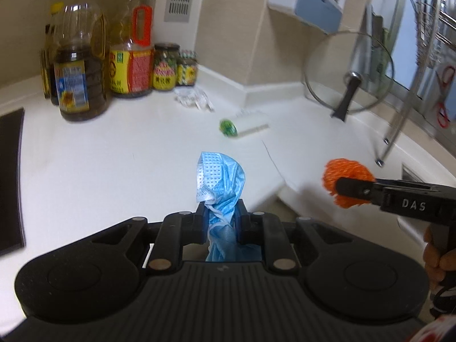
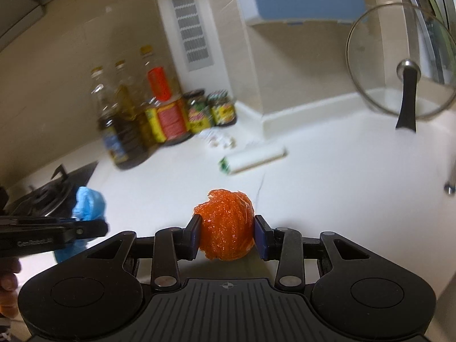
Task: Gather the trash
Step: 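Lift the blue mask with the left tool while the right tool lifts the scrubber, then carry the mask and scrubber with both tools down over the trash bin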
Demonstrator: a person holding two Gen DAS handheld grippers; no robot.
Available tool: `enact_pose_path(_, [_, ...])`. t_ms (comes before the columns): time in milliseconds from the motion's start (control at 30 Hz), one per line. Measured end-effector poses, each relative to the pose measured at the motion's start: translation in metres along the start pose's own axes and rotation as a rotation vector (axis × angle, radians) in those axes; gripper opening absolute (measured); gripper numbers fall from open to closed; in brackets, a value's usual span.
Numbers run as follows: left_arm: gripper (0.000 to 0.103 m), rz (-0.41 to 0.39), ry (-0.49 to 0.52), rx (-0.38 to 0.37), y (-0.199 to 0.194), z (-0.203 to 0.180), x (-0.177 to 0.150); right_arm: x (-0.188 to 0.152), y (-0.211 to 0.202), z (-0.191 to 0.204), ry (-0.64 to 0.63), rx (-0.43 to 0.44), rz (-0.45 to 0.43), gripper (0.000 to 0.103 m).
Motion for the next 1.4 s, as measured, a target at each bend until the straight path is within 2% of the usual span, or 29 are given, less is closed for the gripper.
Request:
enact_pose_path(200, [0.016,0.079,0.003,-0.03,-0.009,-0.003,-0.043,-0.047,-0.01,0.023,0.032,0.007,0.102,0.039])
enact_pose_path(400, [0.016,0.173,-0.024,-0.046,-0.002,-0.004,-0.089,-0.092,-0.001,0.031,0.037,0.007,0.227,0.039])
enact_pose_path(800, [0.016,0.37,-0.071,-0.032,0.045,-0.006,-0.164,-0.169,0.041,-0.001,0.053,-0.014,0.413,0.039])
enact_pose_path(1033, [0.016,0.426,-0.085,-0.018,0.082,-0.015,-0.192,-0.198,0.065,-0.032,0.056,-0.02,0.429,0.039])
enact_pose_path(1133, [0.016,0.428,-0.06,-0.012,0.097,-0.019,-0.203,-0.208,0.076,-0.038,0.039,-0.029,0.426,0.039])
enact_pose_path(1400, [0.016,0.443,-0.048,0.017,0.128,-0.021,-0.215,-0.215,0.098,-0.052,0.082,-0.024,0.413,0.039])
Point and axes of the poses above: each gripper's, at about its wrist camera, not at the fingertips, and y roughly the way its jaws point, z to its left, x to its top, the point moved 2 cm from there along y, roughly the way its jaws point, and after that the axes turned 5 degrees about x, right-handed, at the moved point
